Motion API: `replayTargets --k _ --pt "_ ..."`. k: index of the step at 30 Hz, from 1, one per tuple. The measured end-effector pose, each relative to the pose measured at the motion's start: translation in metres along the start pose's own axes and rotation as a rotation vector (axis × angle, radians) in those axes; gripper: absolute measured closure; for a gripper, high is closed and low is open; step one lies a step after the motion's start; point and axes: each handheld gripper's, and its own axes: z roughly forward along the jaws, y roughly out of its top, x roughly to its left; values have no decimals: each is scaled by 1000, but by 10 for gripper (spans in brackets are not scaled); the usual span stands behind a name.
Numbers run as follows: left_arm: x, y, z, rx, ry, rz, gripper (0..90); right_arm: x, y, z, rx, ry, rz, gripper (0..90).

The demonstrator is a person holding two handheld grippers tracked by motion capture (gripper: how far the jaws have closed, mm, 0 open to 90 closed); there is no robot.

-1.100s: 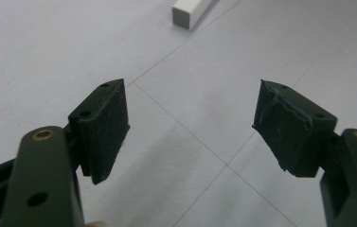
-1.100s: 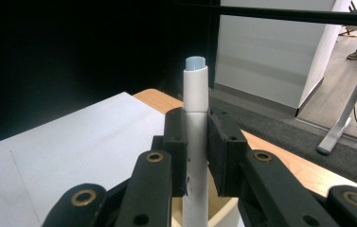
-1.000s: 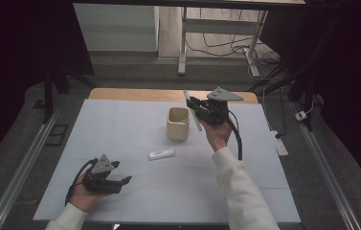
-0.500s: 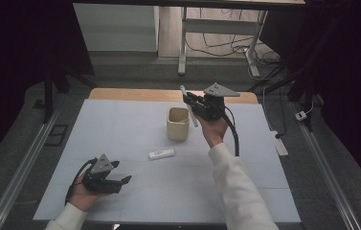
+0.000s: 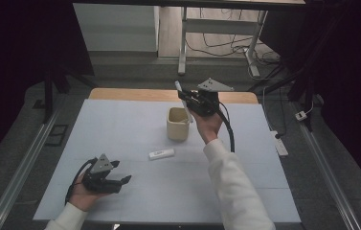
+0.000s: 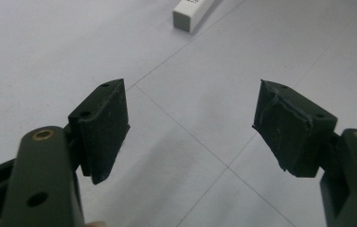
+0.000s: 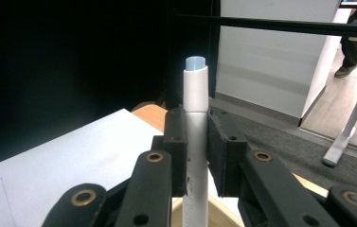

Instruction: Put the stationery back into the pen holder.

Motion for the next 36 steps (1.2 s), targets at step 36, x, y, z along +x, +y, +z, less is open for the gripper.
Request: replayTargets --k 36 --pt "2 -1 0 -3 5 -1 266 -9 -12 41 -33 12 30 766"
